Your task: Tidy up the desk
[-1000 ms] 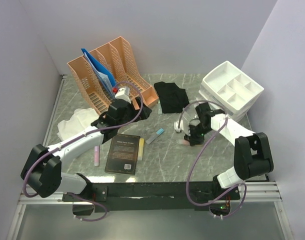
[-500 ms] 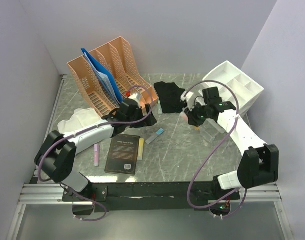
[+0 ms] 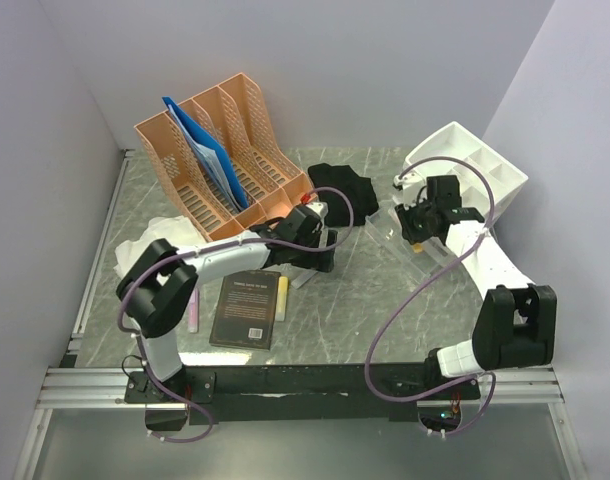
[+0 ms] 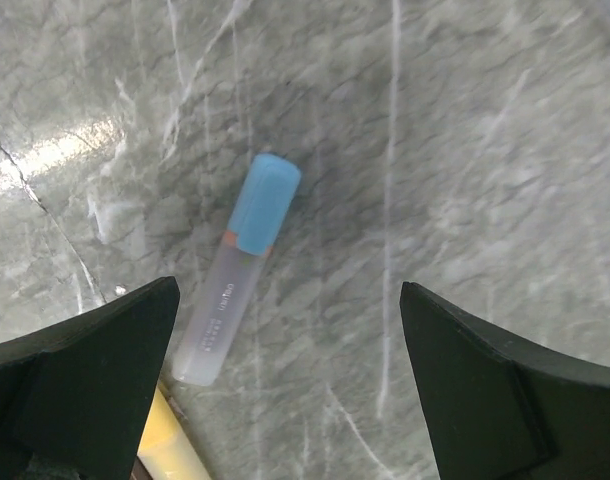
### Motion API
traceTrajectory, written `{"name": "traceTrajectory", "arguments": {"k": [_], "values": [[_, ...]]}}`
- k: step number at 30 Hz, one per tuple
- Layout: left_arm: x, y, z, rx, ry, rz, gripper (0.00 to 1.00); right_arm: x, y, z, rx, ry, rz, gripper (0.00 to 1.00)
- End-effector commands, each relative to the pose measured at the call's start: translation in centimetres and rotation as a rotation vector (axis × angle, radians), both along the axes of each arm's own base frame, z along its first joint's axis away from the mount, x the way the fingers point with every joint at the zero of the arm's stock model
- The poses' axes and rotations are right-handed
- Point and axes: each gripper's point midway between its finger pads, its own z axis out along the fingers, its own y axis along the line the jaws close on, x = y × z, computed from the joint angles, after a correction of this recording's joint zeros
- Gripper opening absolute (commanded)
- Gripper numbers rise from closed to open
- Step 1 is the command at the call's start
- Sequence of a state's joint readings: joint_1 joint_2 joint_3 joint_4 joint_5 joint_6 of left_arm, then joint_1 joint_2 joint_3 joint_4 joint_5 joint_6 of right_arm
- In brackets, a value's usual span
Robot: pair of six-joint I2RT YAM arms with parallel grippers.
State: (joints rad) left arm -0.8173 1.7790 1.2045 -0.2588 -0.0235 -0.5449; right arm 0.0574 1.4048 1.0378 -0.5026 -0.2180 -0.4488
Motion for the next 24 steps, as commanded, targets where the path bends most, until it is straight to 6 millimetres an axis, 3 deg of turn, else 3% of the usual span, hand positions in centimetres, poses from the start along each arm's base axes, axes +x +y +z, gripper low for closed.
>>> {"name": "traceTrajectory", "arguments": {"k": [1, 8, 18, 24], "values": [[0.8, -0.2, 0.1, 0.053, -0.025, -0.031, 0.99, 1.0, -1.6, -0.9, -0.014, -0.005, -0.067, 0.29], [0.5, -0.5, -1.4, 0.107, -0.001, -0.054, 0.97, 0.9, -1.6, -1.5, -0.003, 0.030, -0.050, 0.47], [0.5, -0.7, -2.9, 0.165, 0.032, -0.083, 0.86, -0.9, 1.4, 0.4, 0.116, 0.072, 0.098, 0.52], [0.7, -0.2, -4.0, 0.226, 0.054, -0.078, 0.70, -2.2, 3.6, 2.6, 0.208, 0.048, 0.204, 0.52]]}}
